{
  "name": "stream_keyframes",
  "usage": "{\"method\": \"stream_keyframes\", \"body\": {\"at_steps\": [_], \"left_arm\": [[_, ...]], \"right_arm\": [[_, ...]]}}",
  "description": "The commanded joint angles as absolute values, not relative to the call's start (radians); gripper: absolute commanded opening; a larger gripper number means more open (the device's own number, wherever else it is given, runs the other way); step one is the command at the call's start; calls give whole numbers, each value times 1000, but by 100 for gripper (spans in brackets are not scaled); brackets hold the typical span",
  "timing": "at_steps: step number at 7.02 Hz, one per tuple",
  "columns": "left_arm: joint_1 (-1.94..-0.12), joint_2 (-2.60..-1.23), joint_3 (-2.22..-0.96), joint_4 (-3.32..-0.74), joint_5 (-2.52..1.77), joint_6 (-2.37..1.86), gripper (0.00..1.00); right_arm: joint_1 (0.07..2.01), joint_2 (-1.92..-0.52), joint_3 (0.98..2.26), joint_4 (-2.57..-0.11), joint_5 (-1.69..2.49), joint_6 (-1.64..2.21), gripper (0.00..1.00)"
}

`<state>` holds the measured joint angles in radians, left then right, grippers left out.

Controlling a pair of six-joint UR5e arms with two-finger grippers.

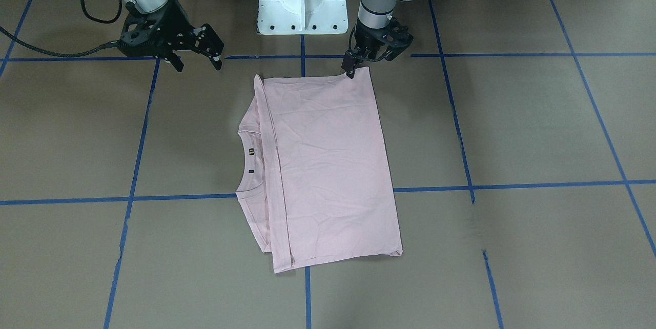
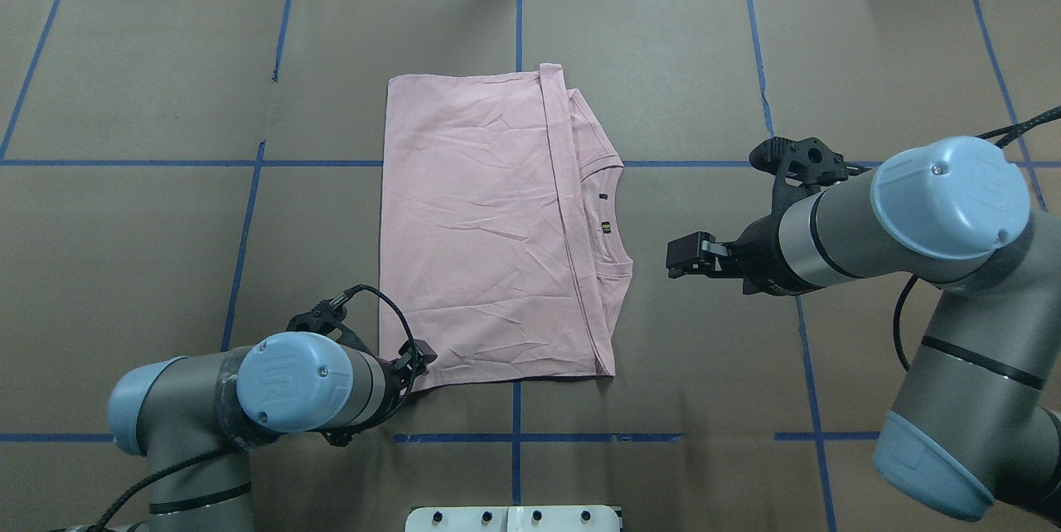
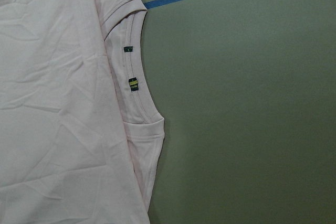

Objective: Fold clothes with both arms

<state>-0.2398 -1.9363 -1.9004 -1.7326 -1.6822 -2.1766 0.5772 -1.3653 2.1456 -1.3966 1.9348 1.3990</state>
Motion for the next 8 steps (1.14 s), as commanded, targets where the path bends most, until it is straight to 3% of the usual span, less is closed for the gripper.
{"method": "stream_keyframes", "body": {"at_steps": [1,4,5,7,8], "left_arm": [[-235,-1936,-1896,-1724,-1675,-2183,98],[-244,-1937,-1894,-1689,-1648,-2180,95],[-244,-1939,-1894,-1687,-1647,-2181,86],[-238,-1939,-1896,-1687,-1646,-2180,48],[-235,-1939,-1899,-1689,-1646,-2177,24]], "right_arm": [[578,-1365,2146,-1397,1934,1399,100],[578,-1365,2146,-1397,1936,1399,100],[578,-1365,2146,-1397,1936,1399,100],[581,-1367,2146,-1397,1936,1399,100],[581,-1367,2145,-1397,1936,1399,100]]}}
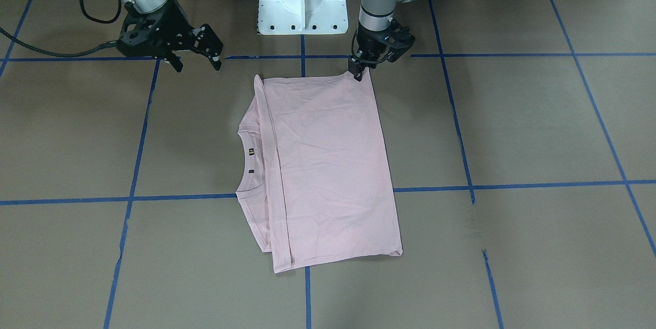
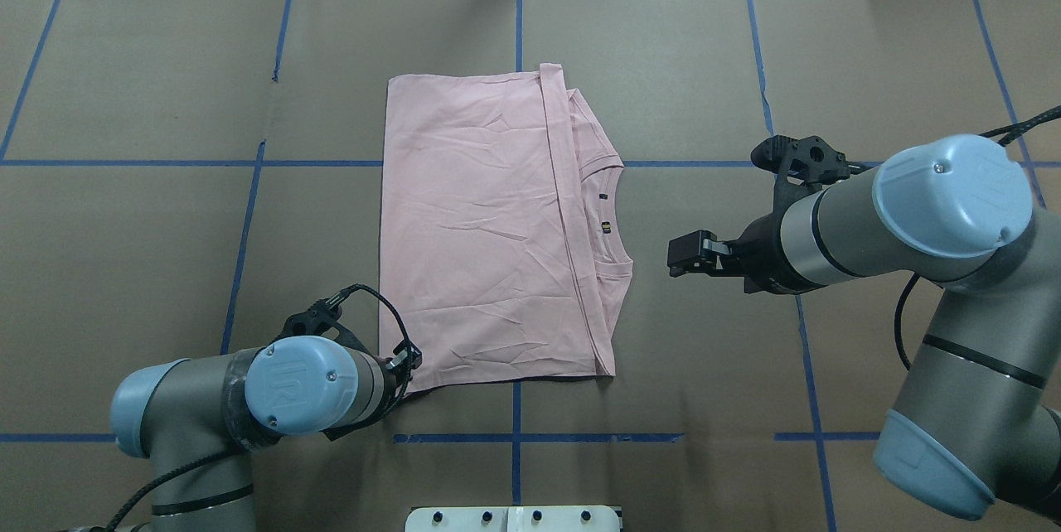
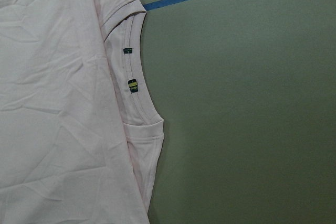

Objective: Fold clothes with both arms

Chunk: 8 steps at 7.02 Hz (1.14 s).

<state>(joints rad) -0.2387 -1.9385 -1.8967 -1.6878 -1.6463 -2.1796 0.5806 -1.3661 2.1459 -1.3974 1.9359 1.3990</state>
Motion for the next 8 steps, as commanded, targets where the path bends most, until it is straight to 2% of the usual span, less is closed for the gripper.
{"method": "stream_keyframes", "body": {"at_steps": [1,2,6,8], "left_arm": [[-233,-1940,-1902,-1689,-1646,-2175,5],[-235,-1940,-1911,-1687,-1647,-2168,0],[-247,-1941,-1969,-1686,-1655,-2075,0],[-271,-1942,-1971,-1686,-1655,-2042,0]], "right_arm": [[583,-1367,2146,-1397,1936,1399,100],[583,-1367,2145,-1397,1936,1399,100],[574,-1364,2126,-1404,1936,1411,100],[555,-1251,2006,-1410,1925,1501,100]]}}
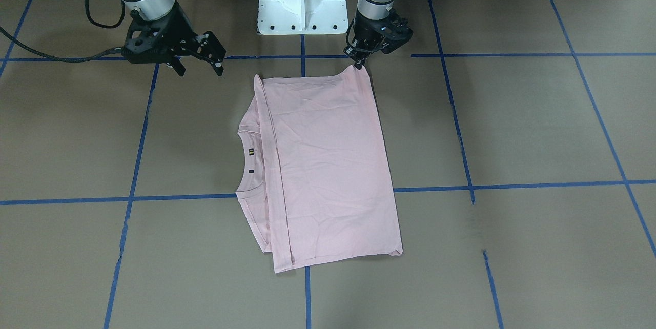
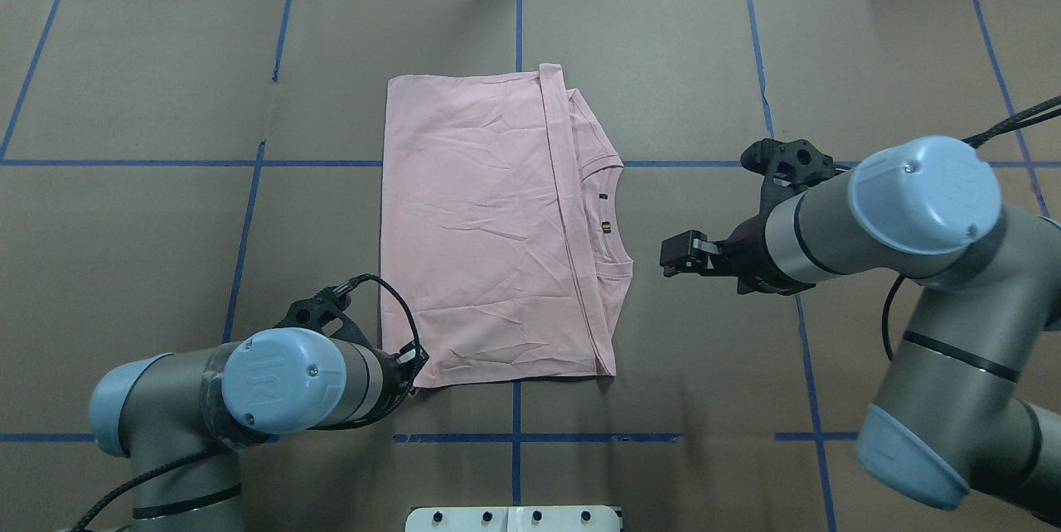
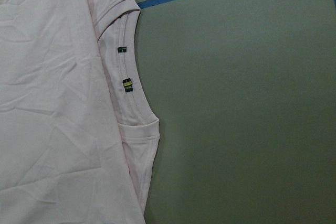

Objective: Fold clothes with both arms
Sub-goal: 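Move the right gripper to the other near corner and grasp both corners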

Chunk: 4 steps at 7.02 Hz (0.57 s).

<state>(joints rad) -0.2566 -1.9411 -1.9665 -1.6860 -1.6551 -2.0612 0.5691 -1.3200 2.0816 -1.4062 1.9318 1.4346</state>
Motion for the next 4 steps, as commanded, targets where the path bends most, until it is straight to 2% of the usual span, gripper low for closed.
{"method": "stream_keyframes", "body": {"at_steps": [1,4], "left_arm": [[-282,-1942,-1973,-1687,-1657,-2030,0],[-290,-1942,-1974,-1689,-1657,-2005,0]], "right_arm": [[528,-1196,1932,-1410,1907,1567,100],[390,-1118,1829,-1411,1809,1765,100]]}}
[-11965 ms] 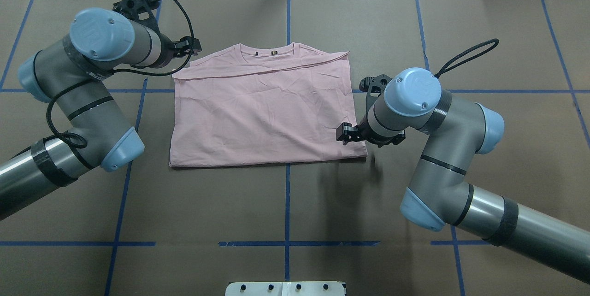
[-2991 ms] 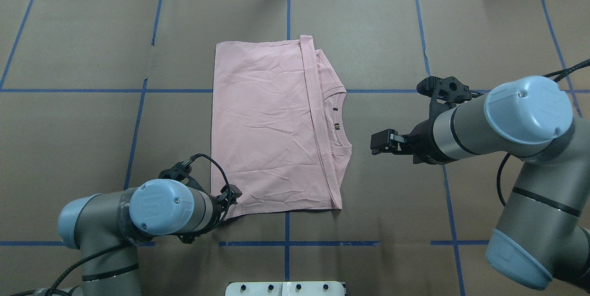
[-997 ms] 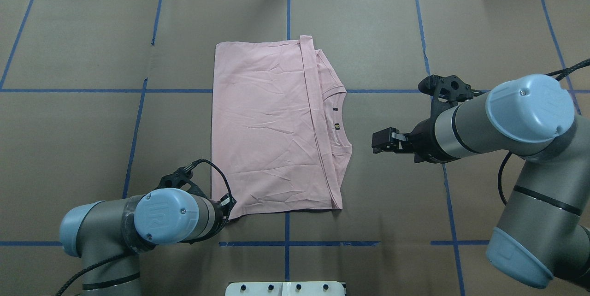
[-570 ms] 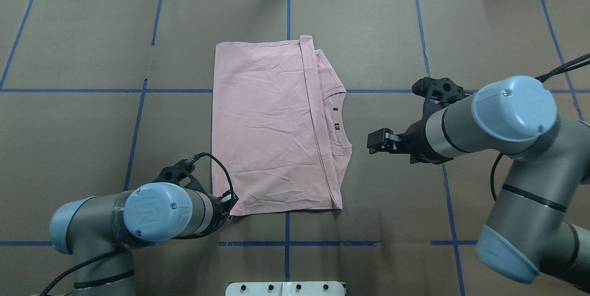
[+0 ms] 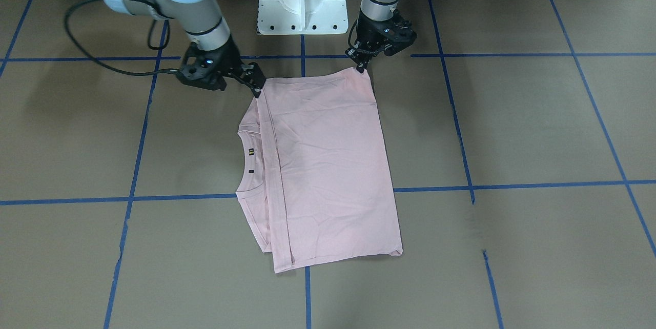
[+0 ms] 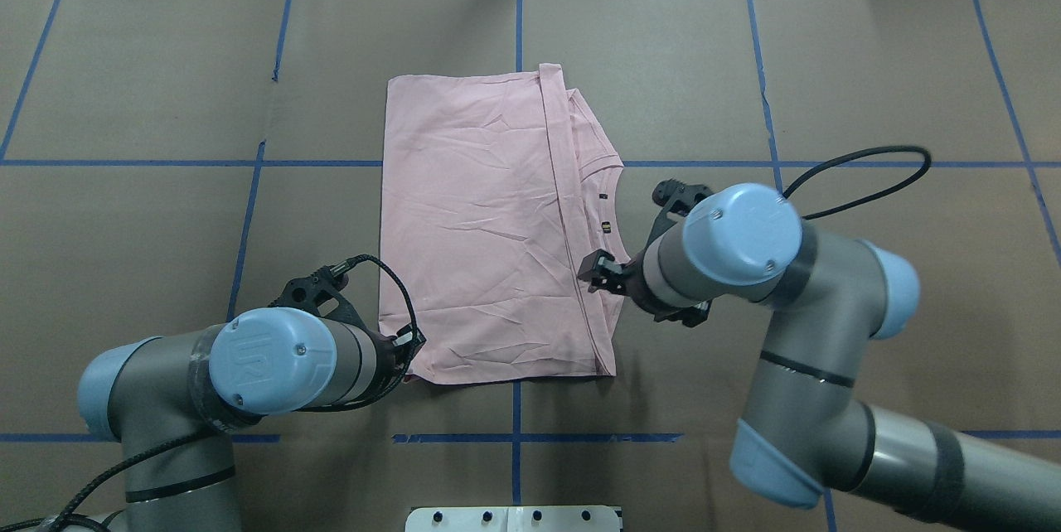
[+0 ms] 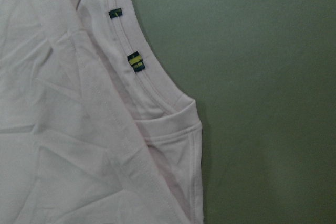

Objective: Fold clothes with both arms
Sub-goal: 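Move the right gripper to the other near corner and grasp both corners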

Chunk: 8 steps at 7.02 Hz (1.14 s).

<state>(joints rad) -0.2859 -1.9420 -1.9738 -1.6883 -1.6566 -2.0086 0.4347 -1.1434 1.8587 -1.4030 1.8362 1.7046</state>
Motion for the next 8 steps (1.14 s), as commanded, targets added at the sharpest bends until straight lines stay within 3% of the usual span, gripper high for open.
{"method": "stream_keyframes", "body": {"at_steps": [1,3,8], "left_arm": [[-288,-1942,-1974,-1689,-1658,-2005,0],[-288,-1942,-1974,-1689,-1660,-2005,0],[-288,-1942,-1974,-1690,-1661,-2005,0]], "right_arm": [[376,-1111,1784,-1411,1804,1790,100],[367,-1080,1720,-1411,1801,1790,100],[344,-1052,1723,-1499,1801,1795,100]]}}
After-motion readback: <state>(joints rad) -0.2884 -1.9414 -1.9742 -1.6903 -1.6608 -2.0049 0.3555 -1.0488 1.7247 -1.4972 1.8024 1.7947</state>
